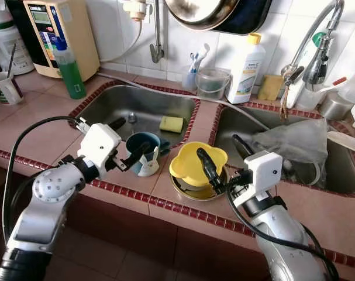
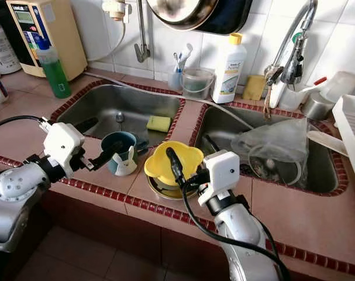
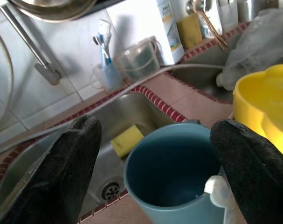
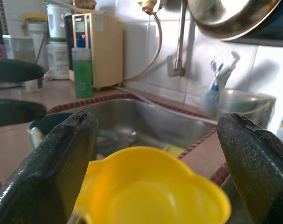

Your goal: Kitchen organization

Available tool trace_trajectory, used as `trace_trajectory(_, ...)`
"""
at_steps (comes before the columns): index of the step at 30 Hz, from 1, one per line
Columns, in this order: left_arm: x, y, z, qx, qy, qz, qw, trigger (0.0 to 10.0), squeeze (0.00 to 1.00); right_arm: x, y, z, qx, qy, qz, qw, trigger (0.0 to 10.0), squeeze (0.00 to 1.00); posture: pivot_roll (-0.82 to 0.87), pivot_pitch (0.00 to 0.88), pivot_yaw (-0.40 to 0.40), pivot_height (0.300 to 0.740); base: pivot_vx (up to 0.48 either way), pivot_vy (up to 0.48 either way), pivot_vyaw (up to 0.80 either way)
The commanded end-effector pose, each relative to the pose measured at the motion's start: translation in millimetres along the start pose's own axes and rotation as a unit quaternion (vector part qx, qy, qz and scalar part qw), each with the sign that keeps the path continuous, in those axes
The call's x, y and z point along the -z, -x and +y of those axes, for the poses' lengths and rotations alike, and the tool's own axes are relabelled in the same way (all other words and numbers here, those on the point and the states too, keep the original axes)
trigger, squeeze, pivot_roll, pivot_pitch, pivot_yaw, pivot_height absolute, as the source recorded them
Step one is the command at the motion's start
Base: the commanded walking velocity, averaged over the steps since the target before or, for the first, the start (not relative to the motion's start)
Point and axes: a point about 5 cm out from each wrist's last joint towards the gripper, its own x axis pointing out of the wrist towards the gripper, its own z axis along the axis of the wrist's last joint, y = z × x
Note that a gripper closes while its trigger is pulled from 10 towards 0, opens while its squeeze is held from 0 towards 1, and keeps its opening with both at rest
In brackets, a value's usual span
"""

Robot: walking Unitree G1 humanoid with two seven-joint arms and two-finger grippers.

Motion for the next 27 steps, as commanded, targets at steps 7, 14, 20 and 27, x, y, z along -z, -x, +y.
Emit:
trace_trajectory(7,-2.6,-1.3,6.2,0.045,-0.005,0.011,0.999,10.0,0.00,-6.1,8.6,8.5,-0.023,-0.015,0.011,1.000,10.0,0.00,-0.10,0.086,0.023,0.740,0.000,0.000,0.00)
trace_trajectory(14,-12.4,0.9,10.5,0.087,-0.023,0.003,0.996,10.0,0.00,-5.3,17.6,9.3,-0.035,-0.020,0.028,0.999,10.0,0.00,-0.10,0.097,0.030,0.740,0.000,0.000,0.00)
trace_trajectory(20,-9.9,1.7,6.5,0.128,-0.041,0.015,0.991,10.0,0.00,-7.4,19.0,11.4,-0.044,-0.027,0.031,0.998,10.0,0.00,-0.10,0.104,0.039,0.740,0.000,0.000,0.00)
trace_trajectory(27,-6.3,-1.9,5.8,0.147,-0.057,0.037,0.987,10.0,0.00,-12.5,18.8,14.9,-0.046,-0.036,0.027,0.998,10.0,0.00,-0.11,0.112,0.051,0.740,0.000,0.000,0.00)
